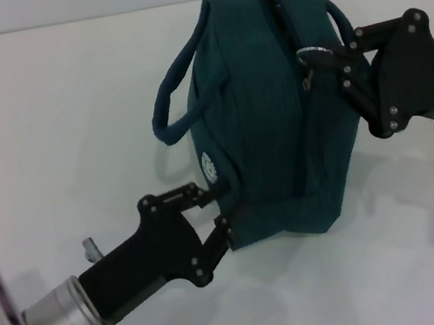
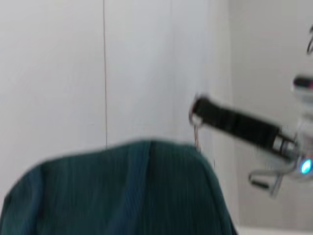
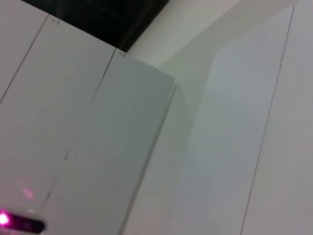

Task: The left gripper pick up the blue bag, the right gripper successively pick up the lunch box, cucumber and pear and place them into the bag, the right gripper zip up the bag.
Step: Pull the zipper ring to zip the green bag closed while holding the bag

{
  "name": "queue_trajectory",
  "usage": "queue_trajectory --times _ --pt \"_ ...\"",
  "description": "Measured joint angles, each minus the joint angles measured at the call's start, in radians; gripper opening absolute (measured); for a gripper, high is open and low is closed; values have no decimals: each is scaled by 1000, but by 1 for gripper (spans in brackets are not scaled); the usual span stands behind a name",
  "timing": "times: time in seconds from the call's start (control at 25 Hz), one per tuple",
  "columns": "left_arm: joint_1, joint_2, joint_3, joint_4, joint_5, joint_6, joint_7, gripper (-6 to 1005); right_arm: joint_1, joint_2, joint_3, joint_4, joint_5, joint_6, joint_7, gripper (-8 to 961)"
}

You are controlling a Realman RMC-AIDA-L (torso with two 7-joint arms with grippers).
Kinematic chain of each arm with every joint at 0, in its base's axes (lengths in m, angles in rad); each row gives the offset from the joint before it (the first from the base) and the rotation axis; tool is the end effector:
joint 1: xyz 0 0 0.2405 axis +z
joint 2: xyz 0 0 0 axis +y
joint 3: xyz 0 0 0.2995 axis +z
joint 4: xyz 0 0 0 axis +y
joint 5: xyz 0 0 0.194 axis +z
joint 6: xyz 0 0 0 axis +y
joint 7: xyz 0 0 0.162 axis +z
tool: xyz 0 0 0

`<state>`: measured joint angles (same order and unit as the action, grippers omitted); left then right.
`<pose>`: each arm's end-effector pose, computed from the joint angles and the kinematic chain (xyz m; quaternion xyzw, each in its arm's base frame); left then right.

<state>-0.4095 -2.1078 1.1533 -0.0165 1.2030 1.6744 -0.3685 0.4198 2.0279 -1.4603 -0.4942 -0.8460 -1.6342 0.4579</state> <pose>-0.2782 0.2420 -0.1028 -0.8785 -0.0723 -0.4104 0.2337 0.2169 0.3090 -0.0306 -0.8401 -0.1357 0.4544 0.2632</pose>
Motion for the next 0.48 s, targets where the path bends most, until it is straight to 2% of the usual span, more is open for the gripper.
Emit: queue_trajectory --times 0.04,0.16,0.4,0.48 --pt "1 0 0 -1 -8 23 -2 76 1 0 -2 0 0 1 -2 21" --pt "-7 0 -1 -11 -39 57 -9 286 4 0 -7 0 0 6 -5 21" --pt "-61 0 -1 -46 -101 91 -98 490 6 0 -21 2 0 7 -29 20" --pt "-73 0 -1 -44 -106 98 -132 586 6 0 -29 2 6 9 -42 20"
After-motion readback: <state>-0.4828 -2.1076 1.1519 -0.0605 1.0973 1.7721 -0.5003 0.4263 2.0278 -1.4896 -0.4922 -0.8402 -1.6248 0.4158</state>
